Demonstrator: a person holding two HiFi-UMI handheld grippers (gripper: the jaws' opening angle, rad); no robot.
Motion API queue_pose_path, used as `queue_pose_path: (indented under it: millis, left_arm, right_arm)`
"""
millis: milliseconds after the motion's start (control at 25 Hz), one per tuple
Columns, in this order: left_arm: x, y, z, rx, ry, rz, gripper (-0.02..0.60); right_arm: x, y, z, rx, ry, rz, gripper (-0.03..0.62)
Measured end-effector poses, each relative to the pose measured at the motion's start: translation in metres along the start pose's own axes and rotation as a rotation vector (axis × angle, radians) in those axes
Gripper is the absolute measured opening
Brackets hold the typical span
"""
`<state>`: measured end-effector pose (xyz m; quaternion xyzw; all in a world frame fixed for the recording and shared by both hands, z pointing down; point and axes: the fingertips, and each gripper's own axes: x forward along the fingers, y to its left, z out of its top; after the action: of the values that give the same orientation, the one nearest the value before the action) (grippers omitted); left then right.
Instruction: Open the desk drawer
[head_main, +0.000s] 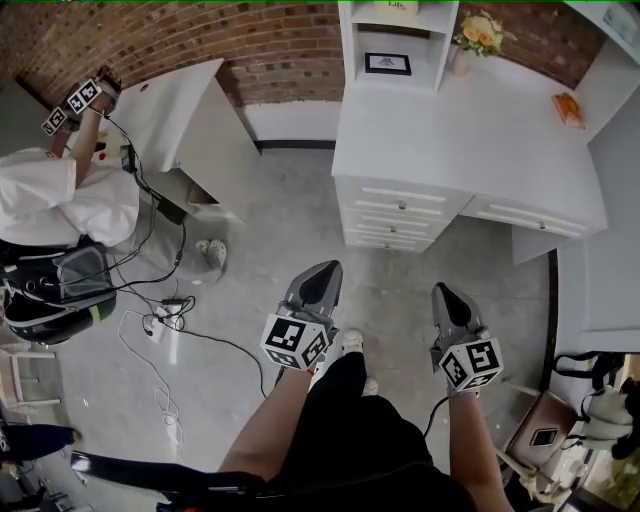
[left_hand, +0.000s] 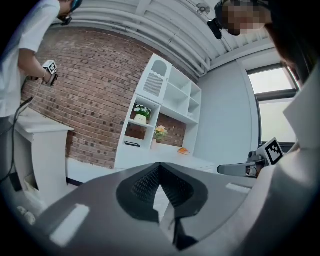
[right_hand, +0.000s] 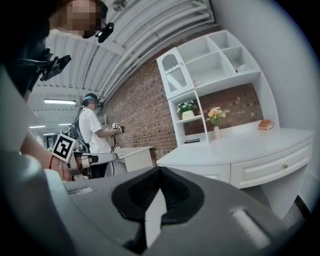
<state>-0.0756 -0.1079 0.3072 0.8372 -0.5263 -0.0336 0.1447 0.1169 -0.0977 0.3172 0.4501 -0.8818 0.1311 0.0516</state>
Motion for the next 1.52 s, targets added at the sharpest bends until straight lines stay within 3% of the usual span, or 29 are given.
queue_pose_path:
  millis: [360, 840, 1160, 1360, 1520]
  left_arm:
    - [0.053, 0.026, -0.001, -0.009, 0.014, -0.068, 0.0]
    - [0.11, 0.036, -0.052, -0.024, 0.081, -0.135, 0.002]
    - [0.17, 0.05, -0.111, -0.017, 0.069, -0.138, 0.002]
    - [0.19, 0.061, -0.155, -0.042, 0.079, -0.146, 0.002]
    - [0.204, 0.074, -0.168, -0.039, 0.069, -0.138, 0.002]
  right_arm:
    - [0.059, -0.022, -0.007, 0.024, 0.029, -0.03, 0.002]
    - [0.111, -0.05, -0.051, 0.063, 0.067, -0.07, 0.002]
    - [0.161, -0.093, -0.094, 0.01, 0.066, -0.073, 0.002]
    - [0.189, -0.105, -0.128, -0.112, 0.121, -0.051, 0.002]
    - [0.207, -0.11, -0.144, -0.139, 0.098, -0.067, 0.002]
